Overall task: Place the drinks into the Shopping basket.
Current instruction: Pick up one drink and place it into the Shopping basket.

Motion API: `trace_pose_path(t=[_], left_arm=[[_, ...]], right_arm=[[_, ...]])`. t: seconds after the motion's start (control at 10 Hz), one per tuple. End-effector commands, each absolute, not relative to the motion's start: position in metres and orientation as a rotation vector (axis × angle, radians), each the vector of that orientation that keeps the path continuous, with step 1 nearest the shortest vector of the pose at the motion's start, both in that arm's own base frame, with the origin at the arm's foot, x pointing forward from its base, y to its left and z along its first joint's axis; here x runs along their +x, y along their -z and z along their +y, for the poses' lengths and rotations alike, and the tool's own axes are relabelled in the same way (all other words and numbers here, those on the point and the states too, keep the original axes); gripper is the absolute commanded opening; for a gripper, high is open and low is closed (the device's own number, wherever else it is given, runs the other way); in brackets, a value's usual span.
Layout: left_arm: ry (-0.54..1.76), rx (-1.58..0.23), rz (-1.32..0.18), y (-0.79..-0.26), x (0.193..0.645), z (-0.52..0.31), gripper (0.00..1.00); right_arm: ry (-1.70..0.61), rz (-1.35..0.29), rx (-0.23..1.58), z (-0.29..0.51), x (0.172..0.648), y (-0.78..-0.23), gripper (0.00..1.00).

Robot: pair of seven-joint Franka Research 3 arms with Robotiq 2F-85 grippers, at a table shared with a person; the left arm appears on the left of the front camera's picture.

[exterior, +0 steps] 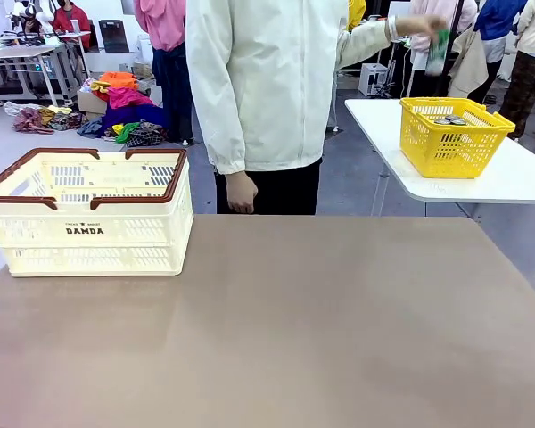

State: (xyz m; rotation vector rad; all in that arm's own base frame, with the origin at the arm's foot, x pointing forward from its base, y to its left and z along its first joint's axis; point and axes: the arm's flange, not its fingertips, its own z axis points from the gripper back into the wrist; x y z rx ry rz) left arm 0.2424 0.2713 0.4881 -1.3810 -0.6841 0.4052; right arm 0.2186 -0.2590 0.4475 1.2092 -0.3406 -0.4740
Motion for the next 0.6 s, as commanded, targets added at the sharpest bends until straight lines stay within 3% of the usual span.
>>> trace_pose_path(t=[0.0, 0.5], left_arm=[[-0.382, -1.378, -0.682, -0.4878, 0.2394, 0.2733, 1.00], [-0.382, -1.378, -0.682, -0.4878, 0.2394, 0.2733, 1.00]], right_arm=[[0.458, -0.342, 1.205, -0.2616, 0.2164, -0.4511, 1.00], [0.458, -0.342, 1.205, -0.2616, 0.2164, -0.4511, 1.00]])
